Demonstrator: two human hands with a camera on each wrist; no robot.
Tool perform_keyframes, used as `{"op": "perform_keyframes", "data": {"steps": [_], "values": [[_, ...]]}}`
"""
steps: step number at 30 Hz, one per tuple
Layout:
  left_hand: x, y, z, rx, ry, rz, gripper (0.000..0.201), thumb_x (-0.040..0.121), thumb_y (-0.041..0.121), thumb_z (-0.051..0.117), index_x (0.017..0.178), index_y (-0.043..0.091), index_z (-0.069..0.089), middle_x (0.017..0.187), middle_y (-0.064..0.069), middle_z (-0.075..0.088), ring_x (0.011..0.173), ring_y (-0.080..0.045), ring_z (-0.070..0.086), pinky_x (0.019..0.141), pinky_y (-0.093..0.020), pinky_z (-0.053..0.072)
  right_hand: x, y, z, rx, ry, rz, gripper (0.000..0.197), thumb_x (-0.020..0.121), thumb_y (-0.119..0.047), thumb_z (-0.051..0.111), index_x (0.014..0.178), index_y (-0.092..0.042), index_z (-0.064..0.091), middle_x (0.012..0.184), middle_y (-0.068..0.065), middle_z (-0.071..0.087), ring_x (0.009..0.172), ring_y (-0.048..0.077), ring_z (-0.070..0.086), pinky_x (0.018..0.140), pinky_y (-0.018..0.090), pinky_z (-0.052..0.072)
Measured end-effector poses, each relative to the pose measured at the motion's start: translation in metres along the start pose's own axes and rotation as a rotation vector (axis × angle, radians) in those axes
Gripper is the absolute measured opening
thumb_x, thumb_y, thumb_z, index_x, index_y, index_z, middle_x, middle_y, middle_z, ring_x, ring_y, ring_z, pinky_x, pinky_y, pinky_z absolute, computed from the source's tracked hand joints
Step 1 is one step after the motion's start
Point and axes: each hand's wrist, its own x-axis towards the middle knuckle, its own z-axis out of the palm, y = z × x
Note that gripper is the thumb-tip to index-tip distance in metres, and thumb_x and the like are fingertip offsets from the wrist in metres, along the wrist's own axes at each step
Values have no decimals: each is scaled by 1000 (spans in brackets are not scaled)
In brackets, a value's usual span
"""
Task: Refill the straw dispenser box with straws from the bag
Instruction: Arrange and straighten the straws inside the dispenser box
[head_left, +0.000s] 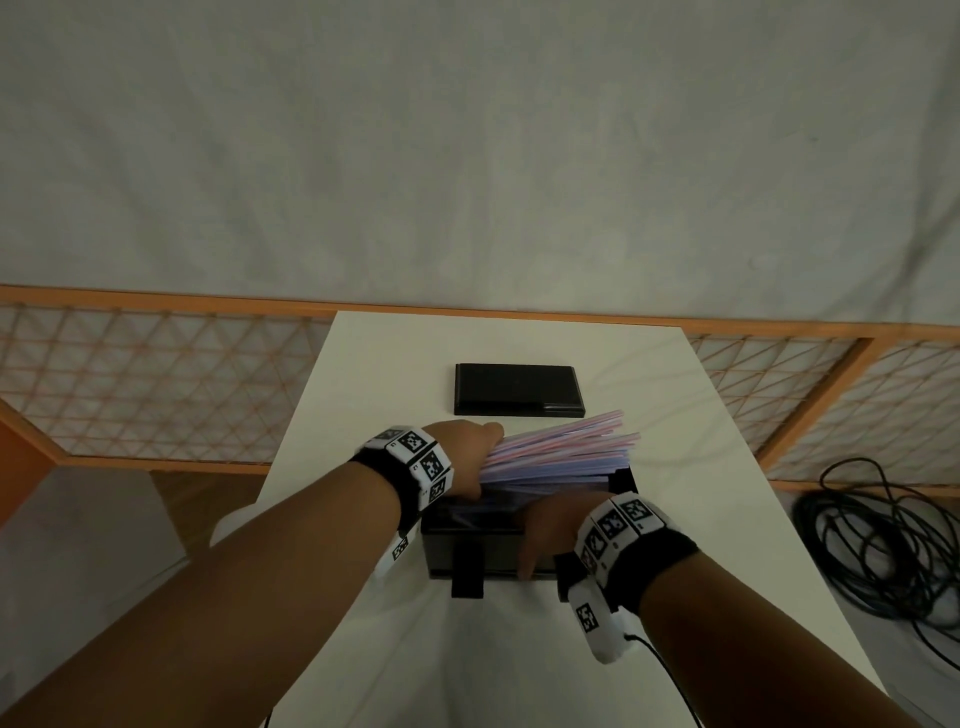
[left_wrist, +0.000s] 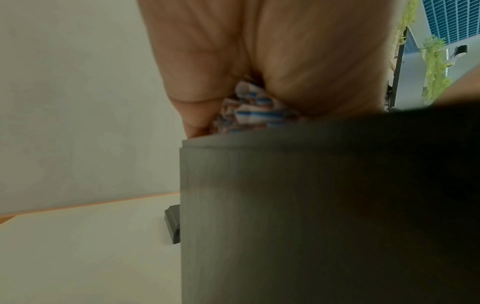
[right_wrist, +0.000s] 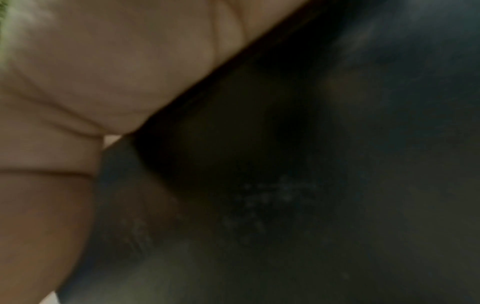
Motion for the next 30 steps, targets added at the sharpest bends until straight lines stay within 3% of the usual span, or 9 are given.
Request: {"op": "perform_keyframes", "data": {"steps": [3,6,9,15,18,22,25,28,30], "values": [[0,1,1,-1,-2,-5,46,72,20,71,109,15,44,98,-10,65,83,-27,63,72,-35,51,-1,0,1,-28,86,-26,59,71,-36,73,124,-14,57,123,6,60,111,27,55,95,40,47],[-1,2,2,5,-6,-7,48,73,19,71,111,13,43,98,-11,64,84,-29,63,69,-33,48,-8,1,1,-107,222,-95,48,70,-34,73,113,-15,60,99,4,62,89,23,57,77,32,49],[-2,2,1,-8,-16,-11,46,75,19,69,113,13,43,99,-11,64,85,-29,62,68,-32,45,-12,3,2,-161,353,-161,52,69,-40,74,113,-16,60,104,4,65,88,21,60,77,31,51],[-4,-2,-1,-1,-40,-2,36,77,21,68,106,13,48,95,-10,62,78,-24,55,67,-29,41,-18,9,11,-72,606,-307,68,70,-65,65,127,-31,50,125,-4,60,111,16,57,97,32,46],[-5,-3,-1,-2,-42,-2,38,76,23,70,106,14,48,94,-9,62,76,-22,54,66,-30,42,-21,15,14,-44,718,-286,53,79,-67,52,119,-32,58,114,-5,66,102,14,62,85,27,49],[-10,-4,-2,-54,-36,16,56,71,32,76,117,16,48,106,-7,61,93,-24,58,75,-33,46,-25,26,21,-66,989,-221,29,89,-42,50,90,-17,64,92,1,66,89,21,60,74,33,49],[-16,-7,-3,-123,4,57,49,81,35,67,124,18,51,117,-6,61,104,-23,58,88,-32,45,-25,43,23,64,1197,-218,14,85,-19,58,95,-14,65,98,4,66,93,26,60,78,36,50],[-22,-11,0,-116,-27,112,36,93,26,51,128,20,55,127,-2,61,115,-21,55,96,-28,39,-21,56,24,-41,1100,-189,41,82,-17,50,122,-16,59,126,4,61,115,25,56,96,38,46],[-24,-9,3,-38,-93,139,35,95,25,48,129,23,56,131,0,59,119,-20,53,100,-28,38,-20,57,23,-137,989,-193,43,82,-23,37,115,-19,64,118,3,66,110,25,60,95,34,45]]}}
